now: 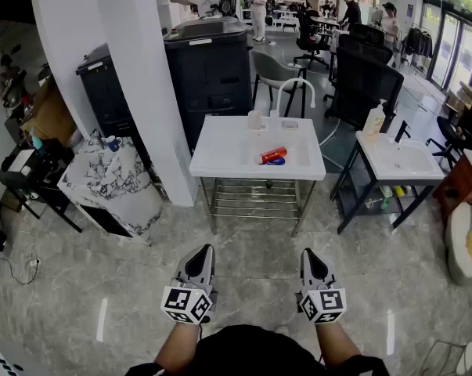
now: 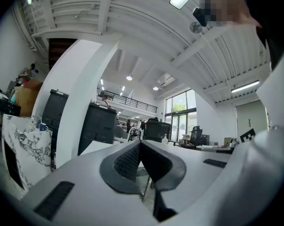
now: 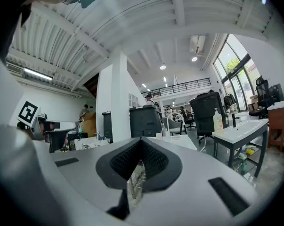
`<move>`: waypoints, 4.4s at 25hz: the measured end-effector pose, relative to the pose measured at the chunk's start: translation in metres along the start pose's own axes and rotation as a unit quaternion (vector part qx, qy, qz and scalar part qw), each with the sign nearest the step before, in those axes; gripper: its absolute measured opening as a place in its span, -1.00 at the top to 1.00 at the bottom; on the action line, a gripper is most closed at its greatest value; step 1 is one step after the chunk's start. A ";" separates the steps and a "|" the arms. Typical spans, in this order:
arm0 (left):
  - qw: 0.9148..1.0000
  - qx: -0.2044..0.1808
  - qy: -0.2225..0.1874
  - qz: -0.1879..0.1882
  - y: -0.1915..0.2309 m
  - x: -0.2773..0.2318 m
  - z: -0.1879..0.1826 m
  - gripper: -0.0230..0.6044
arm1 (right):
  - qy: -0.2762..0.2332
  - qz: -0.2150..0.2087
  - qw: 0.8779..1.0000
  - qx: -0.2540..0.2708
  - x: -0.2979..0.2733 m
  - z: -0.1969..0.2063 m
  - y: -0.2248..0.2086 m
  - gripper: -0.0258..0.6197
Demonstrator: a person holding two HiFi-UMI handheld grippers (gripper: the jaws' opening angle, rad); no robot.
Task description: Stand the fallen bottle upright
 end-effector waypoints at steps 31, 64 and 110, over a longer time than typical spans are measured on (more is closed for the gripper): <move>0.999 -0.002 0.013 -0.042 -0.085 -0.062 0.025 -0.12 | -0.023 -0.037 0.998 -0.035 0.007 -0.008 -0.111 -0.08; 1.000 -0.001 0.013 0.012 0.128 -0.204 -0.003 -0.13 | 0.007 -0.050 0.999 0.021 -0.242 -0.027 -0.035 -0.07; 0.996 0.007 0.036 -0.087 0.228 -0.467 0.031 -0.14 | 0.107 -0.257 0.954 0.111 -0.585 0.010 -0.121 0.05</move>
Point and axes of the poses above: the fingertips, and each gripper's own axes: x backward along the fingers, y to its left, z out of its underside, the point moved 3 cm from there along x, backward along the fingers, and after that the axes turned 9 degrees about z, right-handed, at the moved point
